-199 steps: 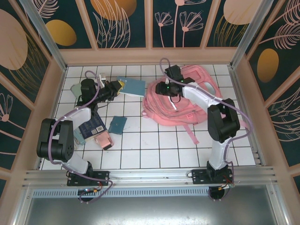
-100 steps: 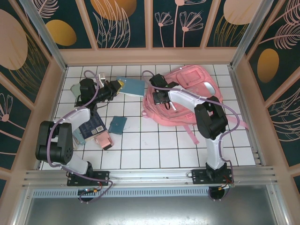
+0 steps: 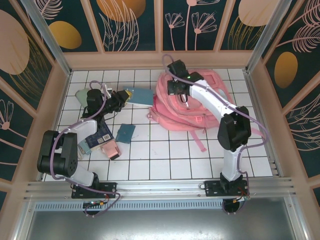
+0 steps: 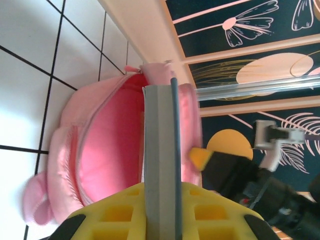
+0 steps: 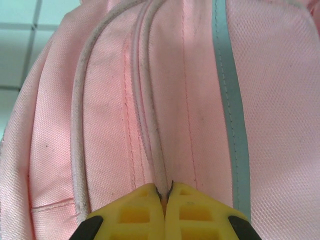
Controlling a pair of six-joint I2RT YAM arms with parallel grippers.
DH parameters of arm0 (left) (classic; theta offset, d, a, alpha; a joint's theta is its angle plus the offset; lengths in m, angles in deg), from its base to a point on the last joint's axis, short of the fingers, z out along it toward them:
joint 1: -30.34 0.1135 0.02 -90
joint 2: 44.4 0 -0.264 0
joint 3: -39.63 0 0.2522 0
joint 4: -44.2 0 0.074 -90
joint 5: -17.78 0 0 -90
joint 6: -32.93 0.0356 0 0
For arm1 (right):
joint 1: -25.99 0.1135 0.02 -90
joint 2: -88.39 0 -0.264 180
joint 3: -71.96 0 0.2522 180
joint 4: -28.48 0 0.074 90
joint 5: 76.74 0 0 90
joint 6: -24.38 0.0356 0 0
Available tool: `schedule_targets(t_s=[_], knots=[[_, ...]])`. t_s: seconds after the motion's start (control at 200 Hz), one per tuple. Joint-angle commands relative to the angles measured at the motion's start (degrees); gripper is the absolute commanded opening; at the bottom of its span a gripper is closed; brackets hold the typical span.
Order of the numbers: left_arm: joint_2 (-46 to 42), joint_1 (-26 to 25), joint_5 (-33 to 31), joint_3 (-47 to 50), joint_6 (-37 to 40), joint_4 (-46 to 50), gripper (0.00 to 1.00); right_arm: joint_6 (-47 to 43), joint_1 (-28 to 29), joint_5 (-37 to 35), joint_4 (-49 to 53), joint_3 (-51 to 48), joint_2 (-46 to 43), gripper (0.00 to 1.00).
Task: Pack the student bag
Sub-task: Open the student bag at the top-right of the table.
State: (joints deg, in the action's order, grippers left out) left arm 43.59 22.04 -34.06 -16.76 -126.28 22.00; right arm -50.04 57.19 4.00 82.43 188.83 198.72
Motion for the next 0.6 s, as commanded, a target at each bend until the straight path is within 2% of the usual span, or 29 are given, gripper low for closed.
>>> schedule_targets(t_s=[0.0, 0.295, 0.5, 0.595], knots=[[1.01, -2.67, -2.79, -0.17, -1.56, -7.3, 0.0, 2.24, -3.23, 5.74, -0.65, 4.67, -5.46, 0.0], [11.22, -10.54, -9.95, -6.14, -5.58, -13.68, 0.0, 3.71, -9.46, 20.47, -5.02, 2.41, -11.64, 0.0], [21.25, -15.1, -12.89, -17.61, -7.29, -13.36, 0.0, 7.98, -15.38, 33.13, -10.63, -2.09, -15.6, 0.0], [25.76, -17.11, -14.72, -22.84, -8.21, -13.09, 0.0, 8.75, -16.89, 36.25, -11.76, -2.71, -16.61, 0.0]])
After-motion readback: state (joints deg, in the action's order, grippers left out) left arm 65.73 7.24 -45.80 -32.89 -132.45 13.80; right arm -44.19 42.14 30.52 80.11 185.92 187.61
